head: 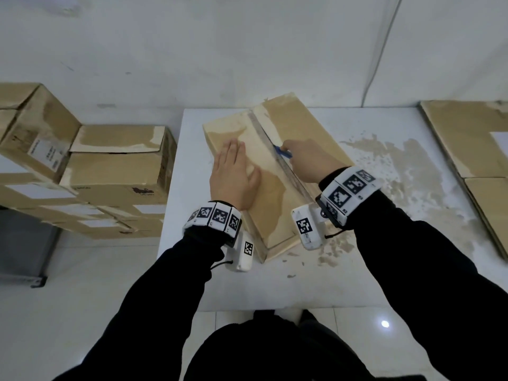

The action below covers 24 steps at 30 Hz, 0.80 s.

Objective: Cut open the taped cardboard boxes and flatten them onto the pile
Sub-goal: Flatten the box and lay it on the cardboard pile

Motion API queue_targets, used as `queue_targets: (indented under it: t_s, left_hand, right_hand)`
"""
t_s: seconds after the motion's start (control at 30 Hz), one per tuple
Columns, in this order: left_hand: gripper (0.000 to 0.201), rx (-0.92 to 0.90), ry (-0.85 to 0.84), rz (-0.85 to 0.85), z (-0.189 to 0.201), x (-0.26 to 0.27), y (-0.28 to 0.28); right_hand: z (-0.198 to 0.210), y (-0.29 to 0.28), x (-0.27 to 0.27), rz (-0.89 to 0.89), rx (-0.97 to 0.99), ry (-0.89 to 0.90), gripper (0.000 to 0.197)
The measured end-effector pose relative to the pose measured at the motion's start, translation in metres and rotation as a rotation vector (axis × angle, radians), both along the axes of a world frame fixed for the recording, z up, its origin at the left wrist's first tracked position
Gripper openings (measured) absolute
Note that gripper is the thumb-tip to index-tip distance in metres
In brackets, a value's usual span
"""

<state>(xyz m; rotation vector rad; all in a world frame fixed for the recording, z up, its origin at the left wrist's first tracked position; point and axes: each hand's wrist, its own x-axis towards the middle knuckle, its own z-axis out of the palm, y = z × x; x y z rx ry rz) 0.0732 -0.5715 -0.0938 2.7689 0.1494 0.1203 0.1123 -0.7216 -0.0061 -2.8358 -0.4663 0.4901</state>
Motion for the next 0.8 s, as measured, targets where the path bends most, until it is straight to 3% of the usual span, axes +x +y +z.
queue_targets:
  t_s: [0.33,0.67,0.73,0.8]
  left_hand:
    - [0.066,0.054,0.041,-0.022,0.003,0.000,-0.001]
    - [0.059,0.097,0.047,-0.056,0.010,-0.001,-0.005]
    - [0.051,0.109,0.079,-0.150,0.017,-0.005,-0.011]
    - [0.043,0.137,0.014,-0.436,0.023,-0.009,-0.025]
  right_hand:
    - [0.004,-0.043,-0.071,-0.003,-0.009,-0.019,0.030]
    - [-0.022,-0.096,-0.142,-0.108,0.045,-0.111,0.052]
    - [-0.027,-0.098,-0.142,-0.128,0.094,-0.111,0.052]
    - [-0.030,-0.102,-0.142,-0.163,0.185,-0.078,0.047]
